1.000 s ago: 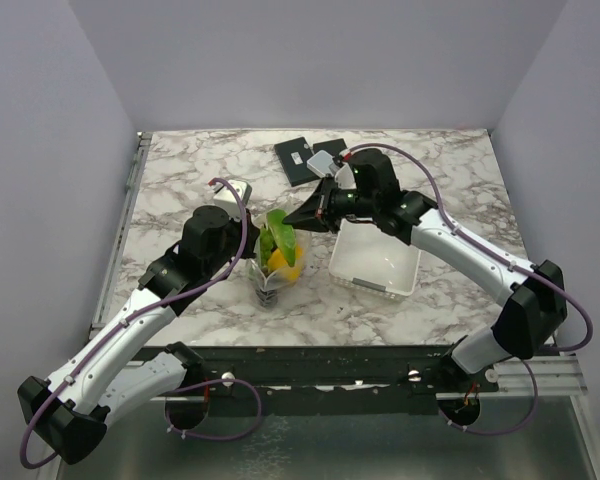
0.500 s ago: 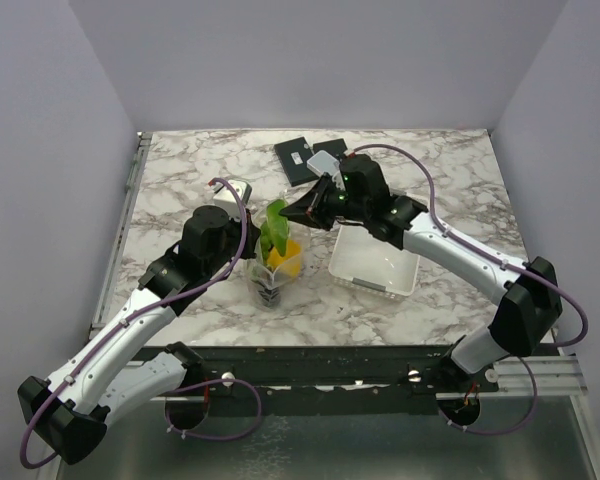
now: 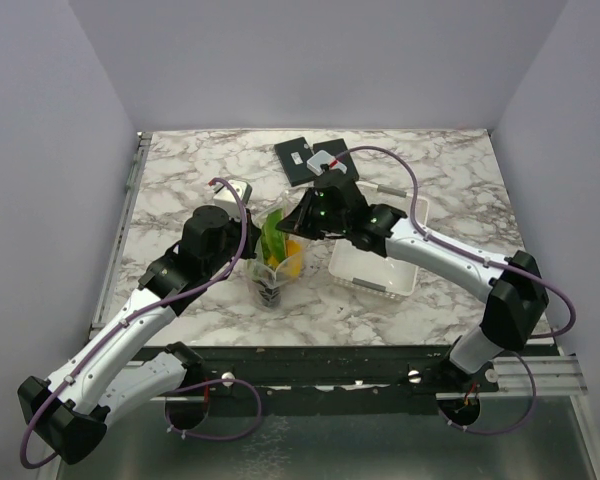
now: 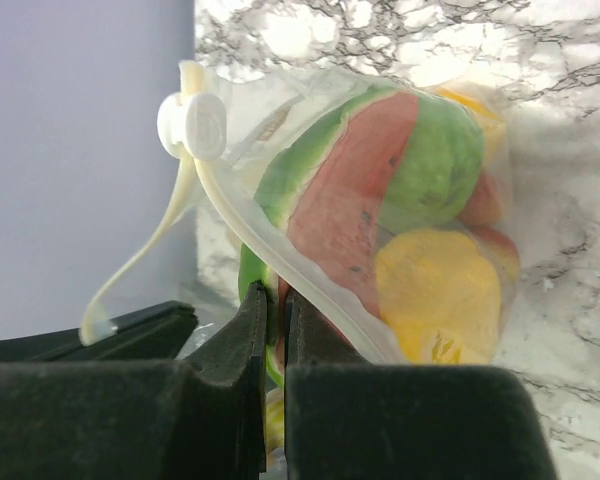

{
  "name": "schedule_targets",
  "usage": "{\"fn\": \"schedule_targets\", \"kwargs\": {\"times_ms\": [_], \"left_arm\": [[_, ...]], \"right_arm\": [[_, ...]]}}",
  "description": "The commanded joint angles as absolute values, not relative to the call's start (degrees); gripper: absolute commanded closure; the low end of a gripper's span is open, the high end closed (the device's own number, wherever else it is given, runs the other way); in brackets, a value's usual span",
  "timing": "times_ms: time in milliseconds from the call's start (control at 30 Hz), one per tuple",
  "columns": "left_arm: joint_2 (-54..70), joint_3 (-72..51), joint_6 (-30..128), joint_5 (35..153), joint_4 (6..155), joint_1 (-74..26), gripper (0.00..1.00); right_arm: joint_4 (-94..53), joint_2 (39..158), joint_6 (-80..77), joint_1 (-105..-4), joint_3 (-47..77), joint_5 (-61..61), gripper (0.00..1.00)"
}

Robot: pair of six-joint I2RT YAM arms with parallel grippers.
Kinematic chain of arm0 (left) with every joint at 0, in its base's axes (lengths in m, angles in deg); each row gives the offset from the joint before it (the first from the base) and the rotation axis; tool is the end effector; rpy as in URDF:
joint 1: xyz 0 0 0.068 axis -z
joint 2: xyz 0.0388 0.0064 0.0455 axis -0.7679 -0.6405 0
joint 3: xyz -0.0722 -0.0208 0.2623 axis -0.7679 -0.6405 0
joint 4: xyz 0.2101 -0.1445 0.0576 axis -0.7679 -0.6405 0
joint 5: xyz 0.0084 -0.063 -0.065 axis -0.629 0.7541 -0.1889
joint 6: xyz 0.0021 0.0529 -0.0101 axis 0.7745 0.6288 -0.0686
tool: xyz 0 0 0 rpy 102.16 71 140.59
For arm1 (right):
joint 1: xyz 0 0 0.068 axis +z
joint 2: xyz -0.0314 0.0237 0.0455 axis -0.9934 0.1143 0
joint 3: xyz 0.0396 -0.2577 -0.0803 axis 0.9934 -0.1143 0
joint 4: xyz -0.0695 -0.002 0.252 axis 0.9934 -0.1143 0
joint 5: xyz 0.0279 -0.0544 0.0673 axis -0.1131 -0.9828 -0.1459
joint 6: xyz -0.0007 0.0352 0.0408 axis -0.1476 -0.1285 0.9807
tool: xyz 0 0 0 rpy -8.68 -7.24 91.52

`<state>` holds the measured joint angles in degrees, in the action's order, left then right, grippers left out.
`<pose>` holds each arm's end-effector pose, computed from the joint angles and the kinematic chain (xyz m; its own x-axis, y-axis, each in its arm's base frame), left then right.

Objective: Place the food in the zip-top bag and seal the zipper
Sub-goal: Place the fake fruit in the zipper food storage bag.

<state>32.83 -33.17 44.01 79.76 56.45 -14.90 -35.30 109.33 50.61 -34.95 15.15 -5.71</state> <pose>0.1646 -0.1117 0.3309 -0.4455 -0.0302 -0.8948 0.3817 0.8977 -0.2203 0.2466 0.2803 0.3124 -0.8331 0.3473 -0.4305 -0.1059 0.6637 0.7404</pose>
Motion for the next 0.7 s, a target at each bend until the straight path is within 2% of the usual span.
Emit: {"fn": "schedule_targets", "kwargs": {"times_ms": [0, 200, 333, 667], "left_arm": [[33.4, -33.4, 44.1, 80.4, 58.1, -14.7, 1.00], [33.4, -33.4, 44.2, 80.3, 58.1, -14.7, 1.00], [33.5, -33.4, 44.3, 80.3, 58.1, -14.7, 1.00], [33.5, -33.5, 44.6, 80.4, 58.1, -14.7, 1.00]], "right_arm": [[-38.0, 111.4, 45.8, -32.5, 17.1, -11.8, 0.97], [-39.6, 111.0, 44.0, -31.3, 18.9, -14.7, 0.66], [-40.1, 109.1, 42.4, -31.3, 20.2, -14.9, 0.55], [-42.8, 104.2, 36.9, -31.3, 22.6, -13.2, 0.53]]}}
